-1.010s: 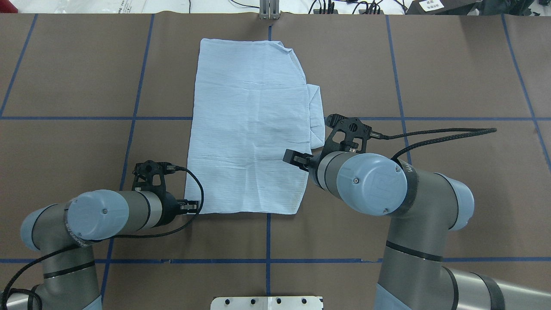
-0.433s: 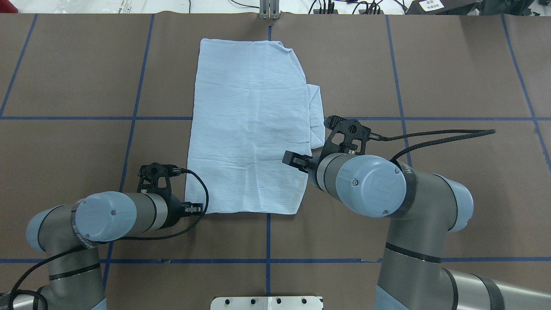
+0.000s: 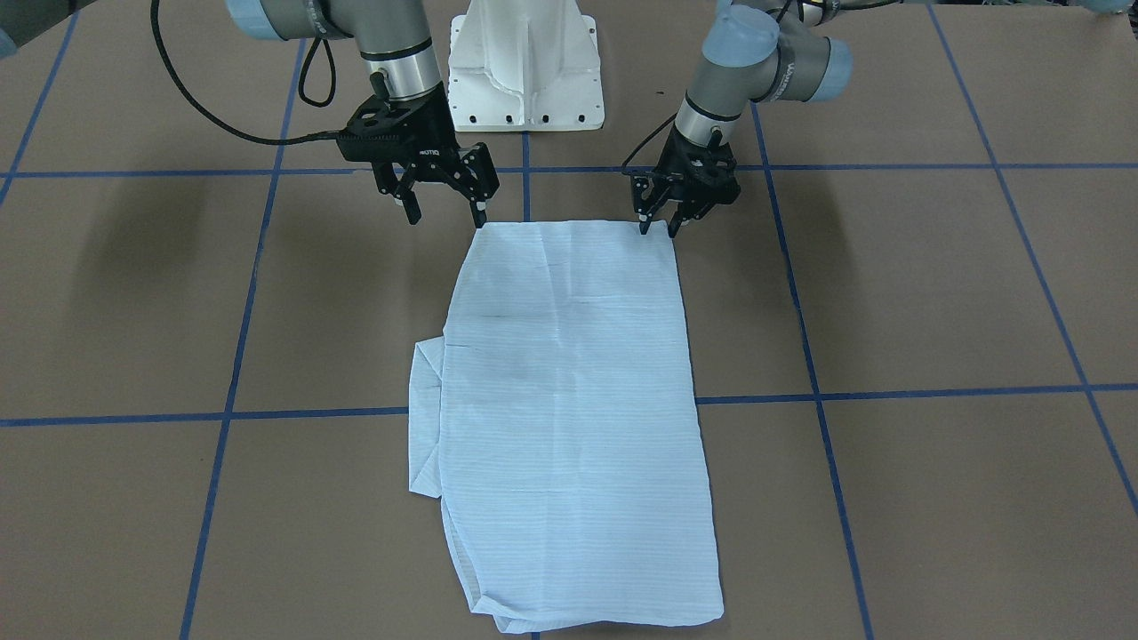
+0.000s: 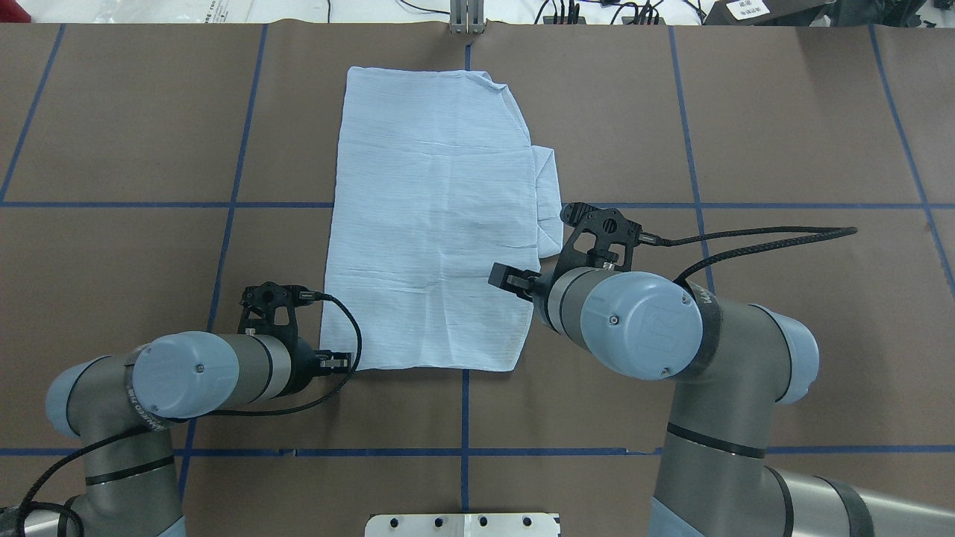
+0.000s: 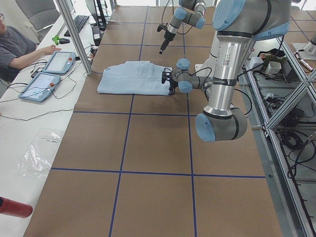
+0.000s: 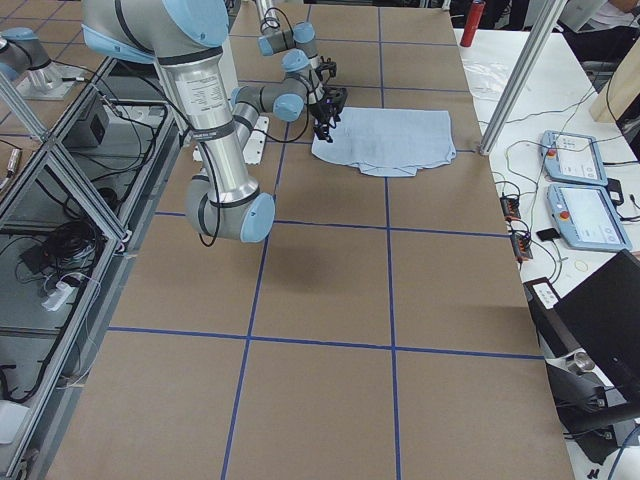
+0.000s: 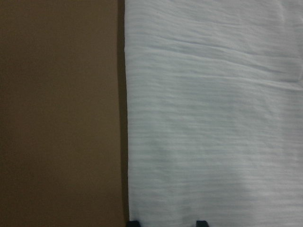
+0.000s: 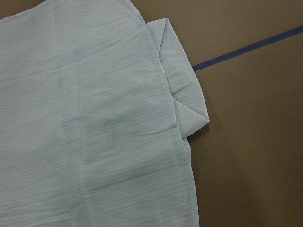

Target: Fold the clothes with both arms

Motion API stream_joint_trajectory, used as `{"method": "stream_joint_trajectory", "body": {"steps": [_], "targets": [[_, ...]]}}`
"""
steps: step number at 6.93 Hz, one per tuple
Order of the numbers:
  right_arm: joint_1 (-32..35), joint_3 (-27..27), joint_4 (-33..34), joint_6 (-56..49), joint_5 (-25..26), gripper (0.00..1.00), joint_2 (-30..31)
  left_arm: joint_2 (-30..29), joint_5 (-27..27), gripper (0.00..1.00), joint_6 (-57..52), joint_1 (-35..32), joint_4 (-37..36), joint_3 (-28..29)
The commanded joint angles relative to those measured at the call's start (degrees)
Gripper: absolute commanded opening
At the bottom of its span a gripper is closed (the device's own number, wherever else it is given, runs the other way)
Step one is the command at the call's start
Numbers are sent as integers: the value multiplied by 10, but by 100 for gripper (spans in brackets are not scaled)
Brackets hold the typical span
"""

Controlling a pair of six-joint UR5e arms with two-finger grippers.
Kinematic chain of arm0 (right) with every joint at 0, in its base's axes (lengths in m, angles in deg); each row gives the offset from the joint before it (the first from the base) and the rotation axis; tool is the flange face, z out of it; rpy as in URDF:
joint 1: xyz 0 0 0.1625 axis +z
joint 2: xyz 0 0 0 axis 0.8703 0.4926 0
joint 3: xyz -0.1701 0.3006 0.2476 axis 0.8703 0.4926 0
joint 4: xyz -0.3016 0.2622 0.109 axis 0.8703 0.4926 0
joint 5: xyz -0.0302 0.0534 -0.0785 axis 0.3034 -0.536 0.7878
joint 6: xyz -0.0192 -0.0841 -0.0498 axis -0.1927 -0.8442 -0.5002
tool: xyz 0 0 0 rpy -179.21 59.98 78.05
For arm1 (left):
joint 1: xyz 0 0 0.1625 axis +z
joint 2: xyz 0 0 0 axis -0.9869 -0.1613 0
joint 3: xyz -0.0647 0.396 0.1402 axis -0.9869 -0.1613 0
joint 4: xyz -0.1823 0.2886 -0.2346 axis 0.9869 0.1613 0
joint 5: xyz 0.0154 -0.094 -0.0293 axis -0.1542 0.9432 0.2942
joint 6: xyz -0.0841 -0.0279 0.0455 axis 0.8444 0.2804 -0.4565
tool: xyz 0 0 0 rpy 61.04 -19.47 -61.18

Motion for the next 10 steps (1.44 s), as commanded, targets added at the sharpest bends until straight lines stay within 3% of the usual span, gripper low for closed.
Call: {"method": "stream_joint_trajectory", "body": {"steps": [1,3,4,6,8,10], "targets": [[-4,0,0,0,4,100,-1,-2,1,54,0,0,-16,-1],[-5,0,0,0,4,100,0,-2,1,54,0,1,-16,-1],[-6,0,0,0,6,100,0,-2,1,48,0,1,-16,-1],[-9,0,0,0,9,100,0,-5,1,0,0,0,-16,-1],[-23,2,0,44,18,100,0,-6,1,0,0,0,-16,-3],[-57,12,10,179,18,87,-5,-7,0,0,1,0,-15,-8]]}}
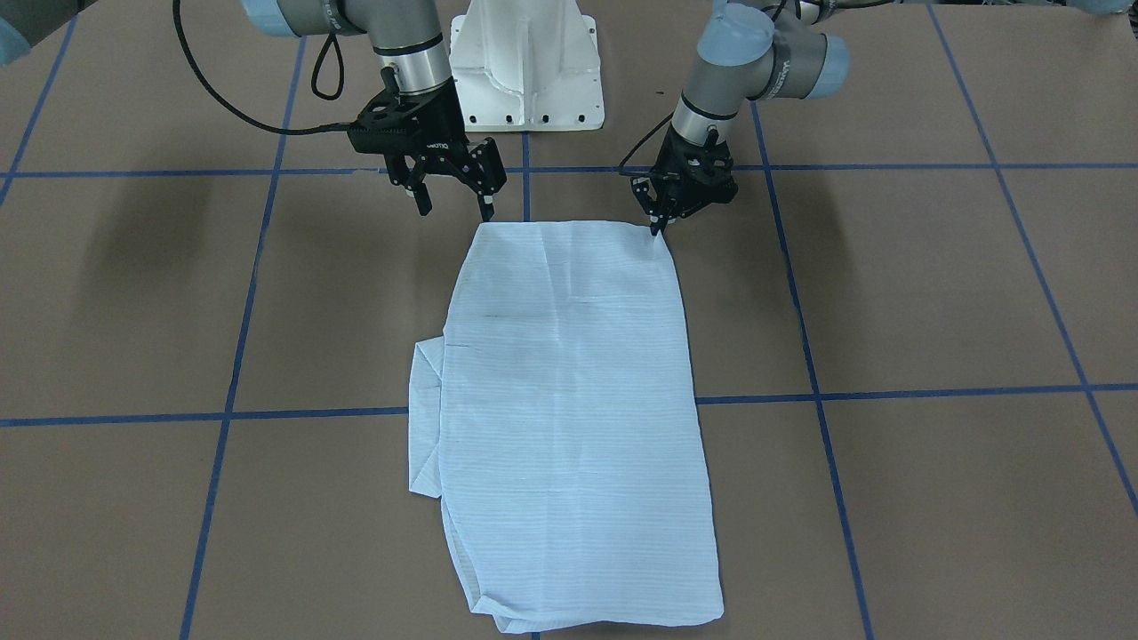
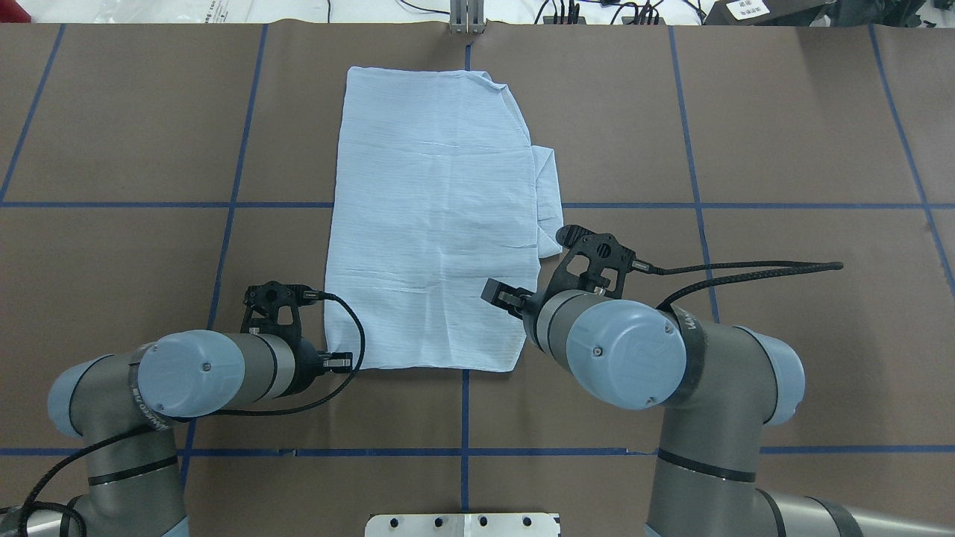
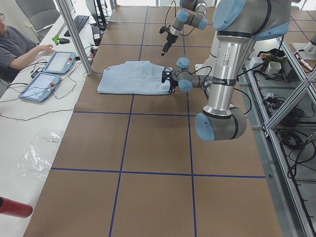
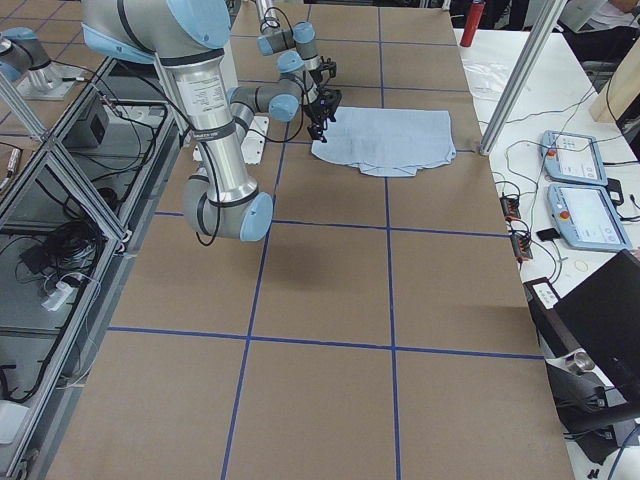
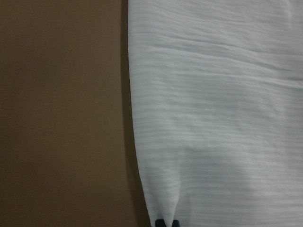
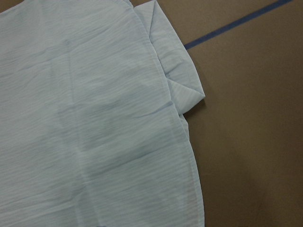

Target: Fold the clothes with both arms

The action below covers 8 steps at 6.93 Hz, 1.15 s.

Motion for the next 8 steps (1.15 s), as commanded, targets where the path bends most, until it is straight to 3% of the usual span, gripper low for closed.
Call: {"method": "stream_joint_trajectory", "body": {"steps": [1,2,4,8], "targets": [[-36,20,4,157,0,81,-9,-1,-1,0,1,1,0,-3],[-49,39,10,198,0,76,-17,-1,-1,0,1,1,1,-3],[-54,112,27,216,0,75,-71,-4,-1,0,1,0,1,-4],[-58,175,35,252,1,75,-121,-4,-1,0,1,1,1,-5]]}}
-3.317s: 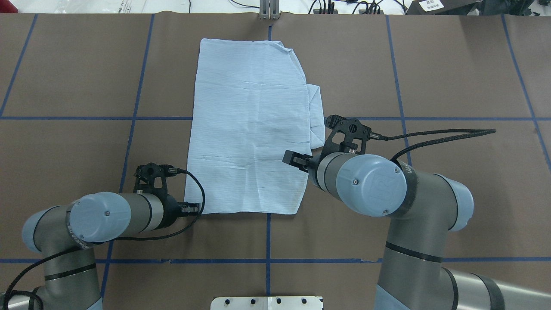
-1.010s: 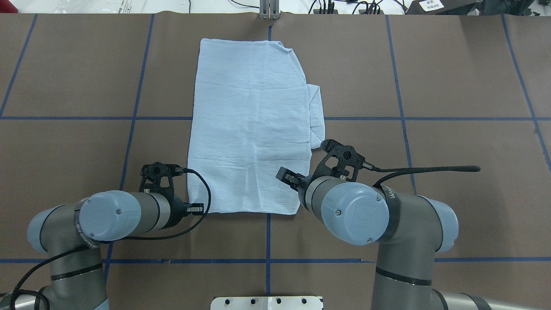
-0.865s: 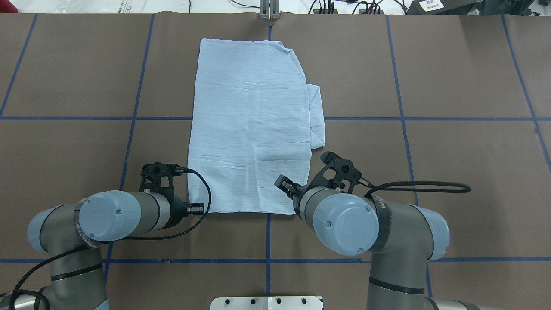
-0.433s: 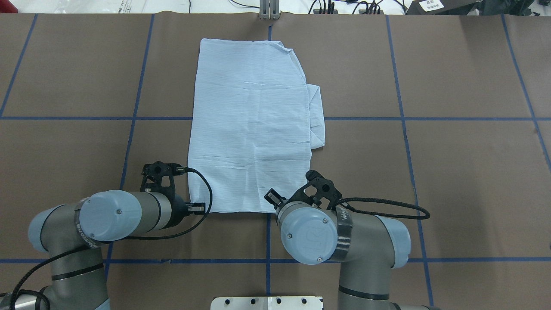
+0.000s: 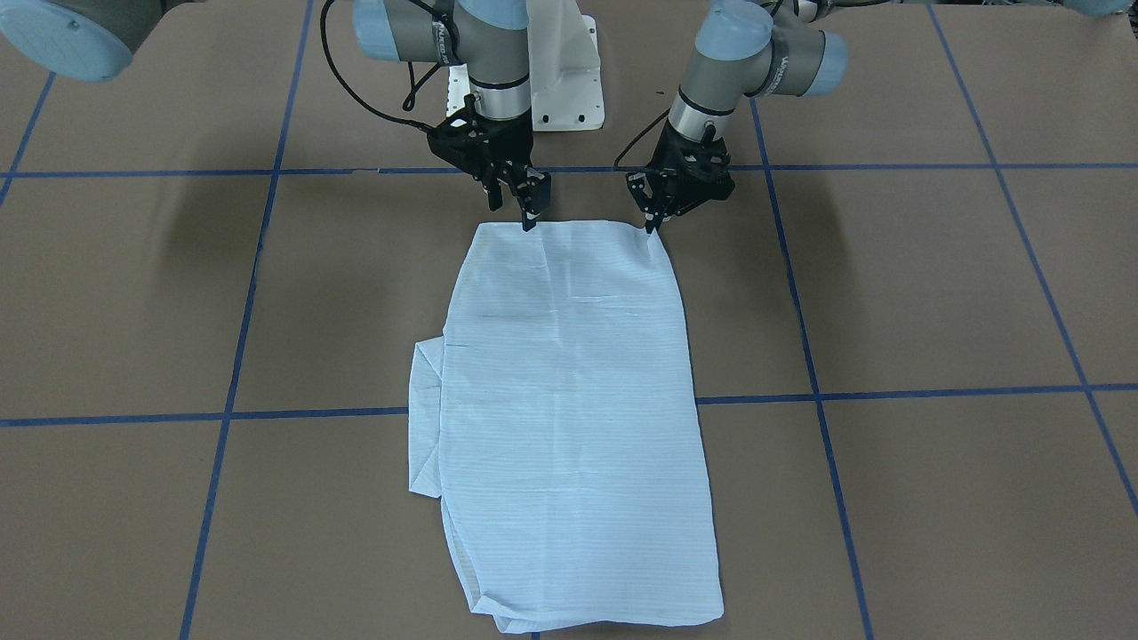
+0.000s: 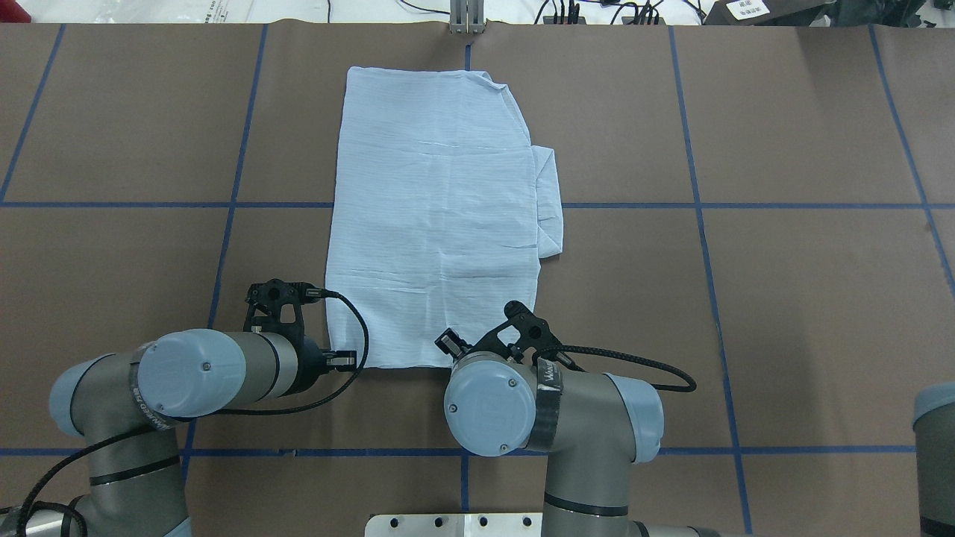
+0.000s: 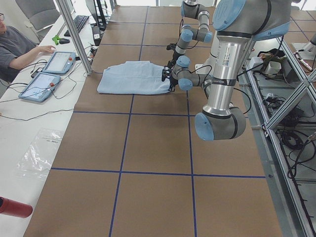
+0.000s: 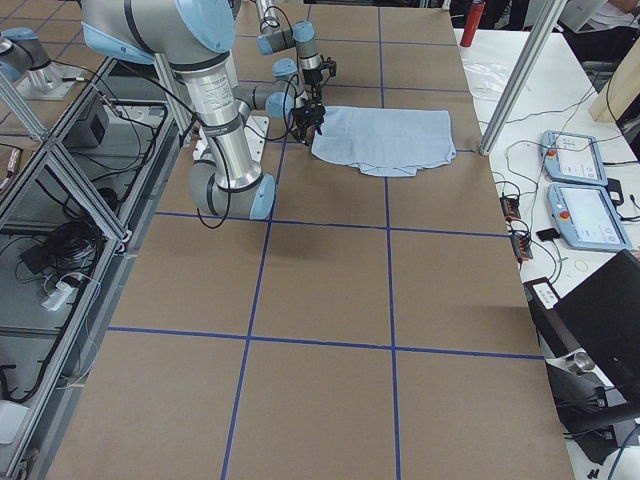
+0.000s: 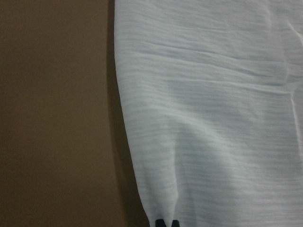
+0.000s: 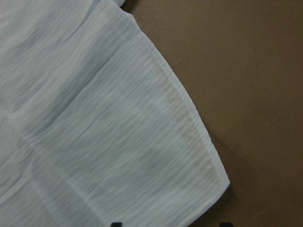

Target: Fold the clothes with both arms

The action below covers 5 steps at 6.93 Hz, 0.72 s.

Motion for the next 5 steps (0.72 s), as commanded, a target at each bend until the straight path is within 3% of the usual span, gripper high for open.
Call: {"method": "stream_joint_trajectory", "body": {"steps": [1,5], "targets": [[0,29,0,6,1,75,-17,0,0,0,0,0,0,-1],[-1,63,0,17,1,76,-33,0,0,0,0,0,0,-1]]}}
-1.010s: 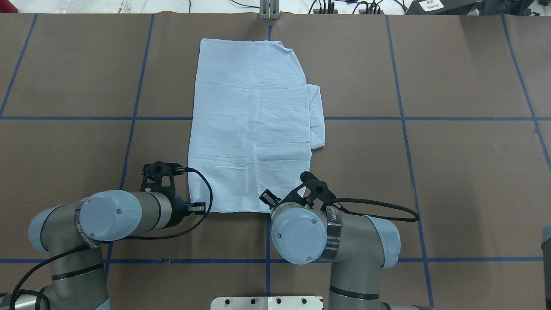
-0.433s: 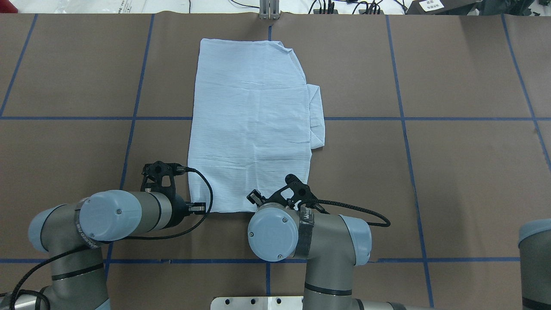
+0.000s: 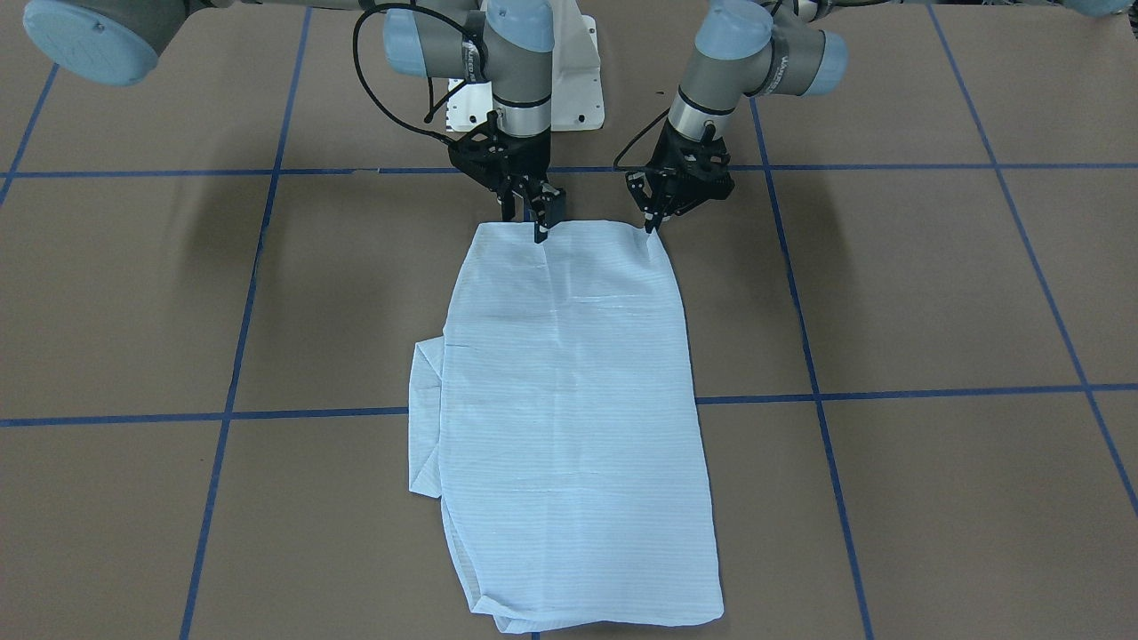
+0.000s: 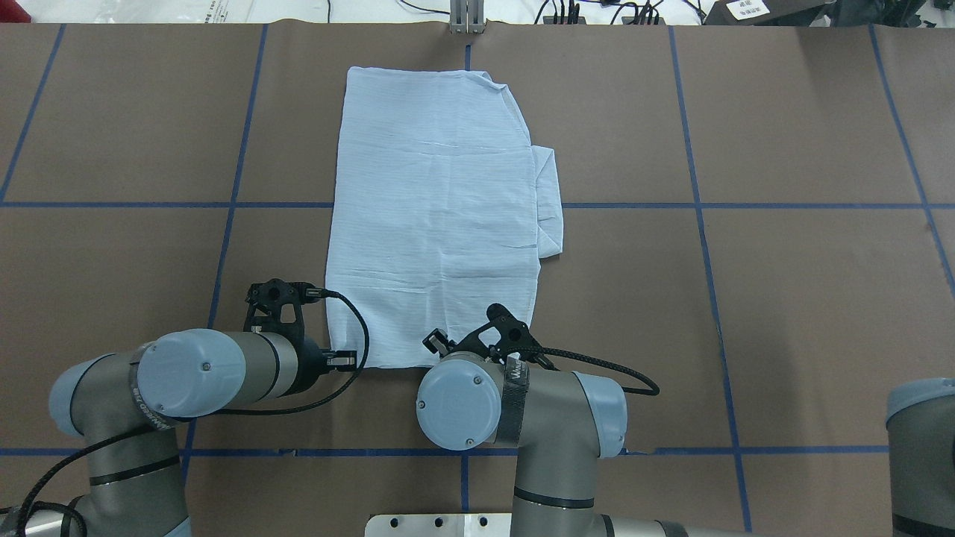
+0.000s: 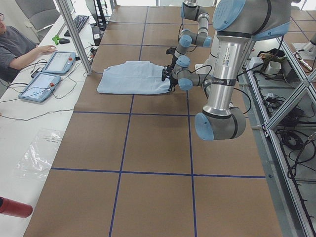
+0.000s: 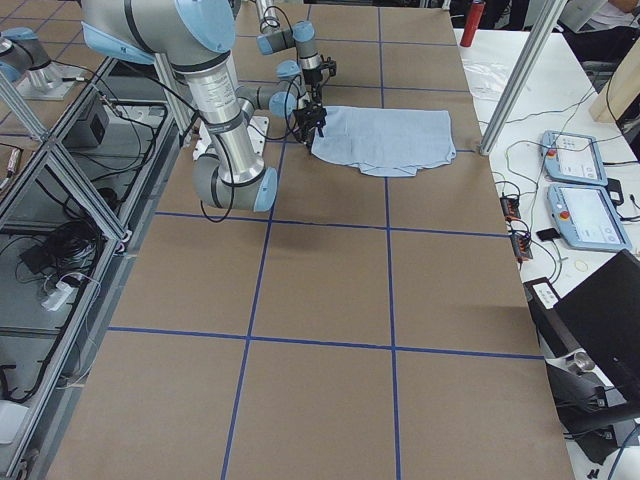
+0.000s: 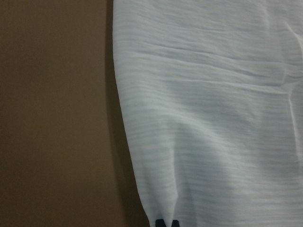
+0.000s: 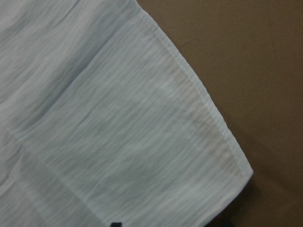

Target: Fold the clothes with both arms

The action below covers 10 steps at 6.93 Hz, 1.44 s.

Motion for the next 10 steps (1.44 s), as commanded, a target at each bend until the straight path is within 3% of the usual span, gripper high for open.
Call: {"method": "stream_joint_trajectory", "body": {"steps": [1,2,3,8,9,10], "targets": [[1,8,0,1,1,73,-5,0,0,0,0,0,0,0],[2,8,-2,10,10,42,-5,0,0,0,0,0,0,0],[2,8,-4,26,12,0,-6,1,0,0,0,0,0,0],[16,-2,-6,18,15,0,-4,-7,3,0,-2,0,0,-4],[20,-22,-4,14,14,0,5,-8,5,0,-4,0,-2,-24],[20,-80,2,14,12,0,35,-9,7,0,-4,0,-23,-50]]}}
